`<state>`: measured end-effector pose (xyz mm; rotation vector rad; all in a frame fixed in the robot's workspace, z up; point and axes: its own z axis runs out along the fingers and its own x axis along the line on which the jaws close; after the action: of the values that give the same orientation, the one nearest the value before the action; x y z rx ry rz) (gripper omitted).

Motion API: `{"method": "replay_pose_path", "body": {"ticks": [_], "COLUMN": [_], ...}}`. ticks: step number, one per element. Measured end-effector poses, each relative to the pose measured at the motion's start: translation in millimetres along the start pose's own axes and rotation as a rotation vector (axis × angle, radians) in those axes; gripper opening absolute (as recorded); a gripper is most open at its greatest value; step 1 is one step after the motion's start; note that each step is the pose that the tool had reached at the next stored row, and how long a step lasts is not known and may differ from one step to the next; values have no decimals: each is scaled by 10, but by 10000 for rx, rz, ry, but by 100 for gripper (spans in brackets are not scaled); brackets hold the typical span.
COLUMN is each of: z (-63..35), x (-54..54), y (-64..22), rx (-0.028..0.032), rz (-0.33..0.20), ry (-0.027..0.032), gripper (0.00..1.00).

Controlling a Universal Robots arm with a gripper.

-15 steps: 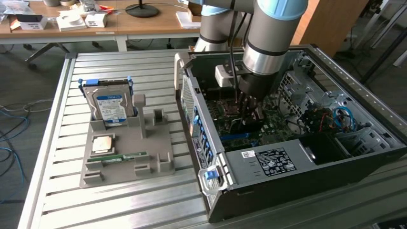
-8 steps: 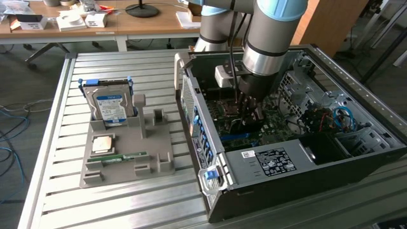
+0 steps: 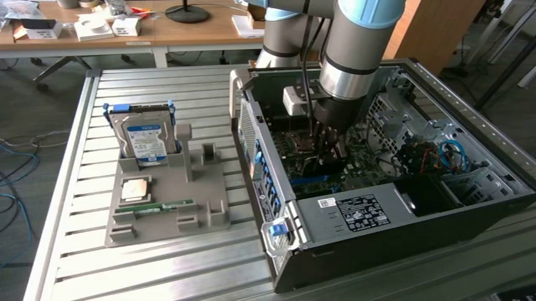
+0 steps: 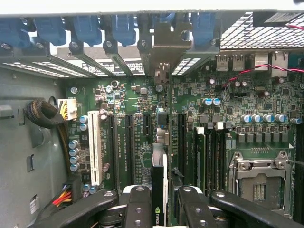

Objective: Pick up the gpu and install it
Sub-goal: 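Insert the gpu into the slot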

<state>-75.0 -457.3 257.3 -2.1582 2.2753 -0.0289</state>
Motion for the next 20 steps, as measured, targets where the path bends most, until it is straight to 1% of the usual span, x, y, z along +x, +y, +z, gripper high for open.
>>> {"method": "replay_pose_path", "body": {"ticks": [20], "z": [27], "x": [0], "y": [0], "rx": [0], "rz": [0], "ry": [-1], "gripper": [26]}}
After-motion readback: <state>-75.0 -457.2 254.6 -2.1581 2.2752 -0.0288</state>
